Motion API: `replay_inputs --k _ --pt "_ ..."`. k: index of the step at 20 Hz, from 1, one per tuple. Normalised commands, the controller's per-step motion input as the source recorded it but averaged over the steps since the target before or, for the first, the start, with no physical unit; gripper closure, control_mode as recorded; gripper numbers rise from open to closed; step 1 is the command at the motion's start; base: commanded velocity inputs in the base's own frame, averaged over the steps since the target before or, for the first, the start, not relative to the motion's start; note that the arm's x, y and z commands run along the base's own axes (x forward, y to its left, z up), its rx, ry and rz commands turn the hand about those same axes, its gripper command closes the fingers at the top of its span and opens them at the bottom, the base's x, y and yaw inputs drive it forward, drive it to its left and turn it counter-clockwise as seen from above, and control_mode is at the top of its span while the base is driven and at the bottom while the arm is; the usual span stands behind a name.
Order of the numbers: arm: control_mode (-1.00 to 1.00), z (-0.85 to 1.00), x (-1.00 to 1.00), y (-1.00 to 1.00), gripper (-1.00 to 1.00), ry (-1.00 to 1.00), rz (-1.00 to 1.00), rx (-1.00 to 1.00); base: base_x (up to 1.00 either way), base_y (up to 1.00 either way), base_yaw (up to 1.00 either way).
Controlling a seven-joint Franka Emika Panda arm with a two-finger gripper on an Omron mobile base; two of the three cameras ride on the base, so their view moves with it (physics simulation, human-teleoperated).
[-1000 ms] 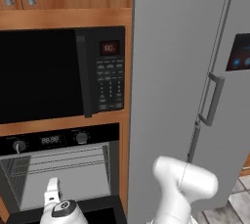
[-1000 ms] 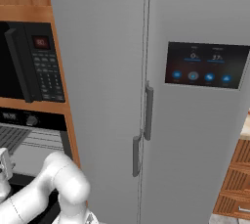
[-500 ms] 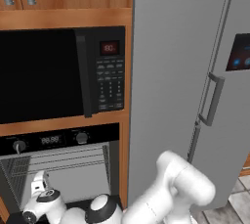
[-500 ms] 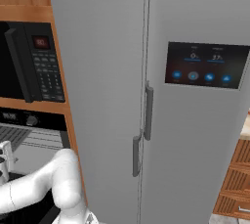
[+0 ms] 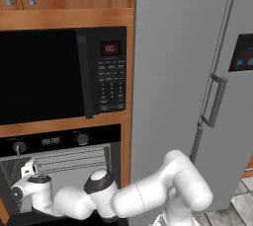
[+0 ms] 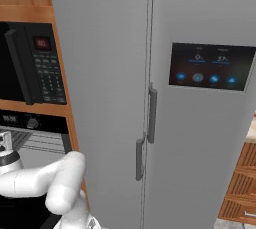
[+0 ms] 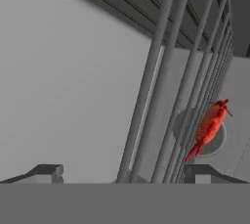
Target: Take the fish from the oven and place it on the plate on the counter.
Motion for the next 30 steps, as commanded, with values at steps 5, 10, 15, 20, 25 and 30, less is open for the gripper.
replay_inputs --k 5,10,15,20,25,30 --pt "-1.0 -0.72 0.01 0.0 -1.0 0.0 0.1 -0.01 0.0 0.0 0.0" --pt "-1.0 -0.92 -0.1 0.0 -1.0 0.0 0.14 0.0 0.0 0.0 0.0" --pt "-1.0 -0.78 -0.54 0.0 -1.0 0.05 0.11 0.0 0.0 0.0 0.0" --pt "-1.0 -0.66 -0.55 0.0 -1.0 0.0 0.02 0.0 0.0 0.0 0.0" --pt "-1.0 -0.98 -0.16 0.0 -1.0 -0.03 0.0 0.0 0.0 0.0 0.0" --pt "-1.0 -0.97 -0.03 -0.07 -1.0 -0.07 0.0 0.0 0.0 0.0 0.0"
